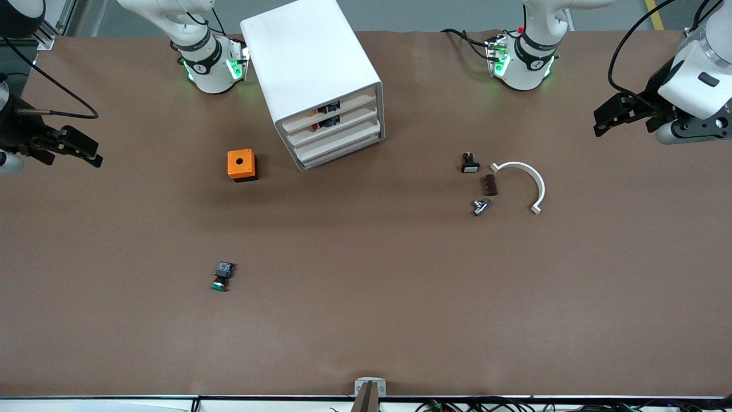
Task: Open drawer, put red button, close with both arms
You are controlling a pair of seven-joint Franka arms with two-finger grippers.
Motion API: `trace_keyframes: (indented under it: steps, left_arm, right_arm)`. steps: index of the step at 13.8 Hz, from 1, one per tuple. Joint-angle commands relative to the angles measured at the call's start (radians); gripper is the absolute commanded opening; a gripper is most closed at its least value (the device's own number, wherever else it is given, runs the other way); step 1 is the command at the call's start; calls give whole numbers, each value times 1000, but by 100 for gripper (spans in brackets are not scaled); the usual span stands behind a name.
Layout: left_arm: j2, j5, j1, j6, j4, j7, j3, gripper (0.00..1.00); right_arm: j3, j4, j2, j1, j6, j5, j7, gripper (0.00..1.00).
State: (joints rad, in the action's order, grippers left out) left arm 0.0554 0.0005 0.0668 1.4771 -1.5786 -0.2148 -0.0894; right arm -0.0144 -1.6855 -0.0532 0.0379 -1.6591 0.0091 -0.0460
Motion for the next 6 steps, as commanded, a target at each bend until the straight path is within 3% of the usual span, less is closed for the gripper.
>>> trace_keyframes:
  steps: [1,6]
  left_arm:
    - [-5,26,-8,3,11,28,-10,100]
    - [-3,27,-12,-1,12,66,-1,100]
  right_arm:
    - [-9,-13,-22,11,4,-20,11,100]
    - [-7,-14,-20,16,4,-20,12,100]
